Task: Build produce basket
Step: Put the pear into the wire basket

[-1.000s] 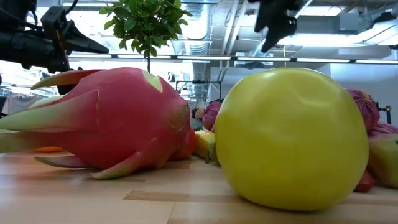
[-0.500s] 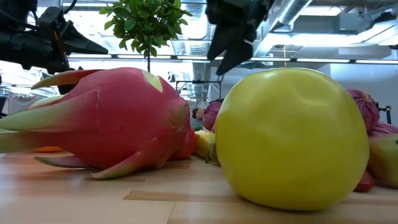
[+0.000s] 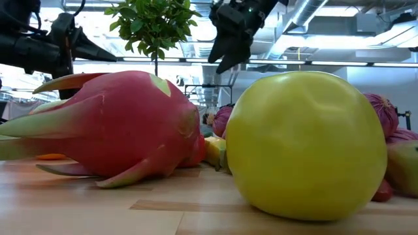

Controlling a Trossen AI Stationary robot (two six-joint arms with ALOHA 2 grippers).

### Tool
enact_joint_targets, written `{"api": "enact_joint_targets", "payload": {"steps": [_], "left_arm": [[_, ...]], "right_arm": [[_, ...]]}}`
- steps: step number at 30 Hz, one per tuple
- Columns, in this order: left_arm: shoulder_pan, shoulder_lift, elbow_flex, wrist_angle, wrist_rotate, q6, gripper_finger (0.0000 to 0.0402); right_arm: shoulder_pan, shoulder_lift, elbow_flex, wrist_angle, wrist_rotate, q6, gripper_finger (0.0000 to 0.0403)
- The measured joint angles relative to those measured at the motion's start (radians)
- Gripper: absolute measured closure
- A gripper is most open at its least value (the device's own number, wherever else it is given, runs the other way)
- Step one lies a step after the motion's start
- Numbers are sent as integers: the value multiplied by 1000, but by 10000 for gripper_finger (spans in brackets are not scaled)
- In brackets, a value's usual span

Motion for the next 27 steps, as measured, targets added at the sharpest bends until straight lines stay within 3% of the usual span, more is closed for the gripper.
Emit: {"api": "enact_joint_targets", "payload": {"steps": [8, 12, 15, 22, 27], "left_arm": [[0, 0, 0, 2, -66, -24, 47], [0, 0, 0, 3, -62, -63, 47], [0, 0, 0, 2, -3, -35, 47], [0, 1, 0, -1, 86, 255, 47], [0, -3, 0, 15, 107, 174, 47]], "right_arm": [[-25, -1, 55, -55, -81, 209, 14], [-17, -1, 59, 39, -79, 178, 14], [-13, -1, 59, 79, -75, 122, 14], [52, 0, 58, 181, 2, -37, 14], [86, 0, 58, 321, 83, 20, 14]]}}
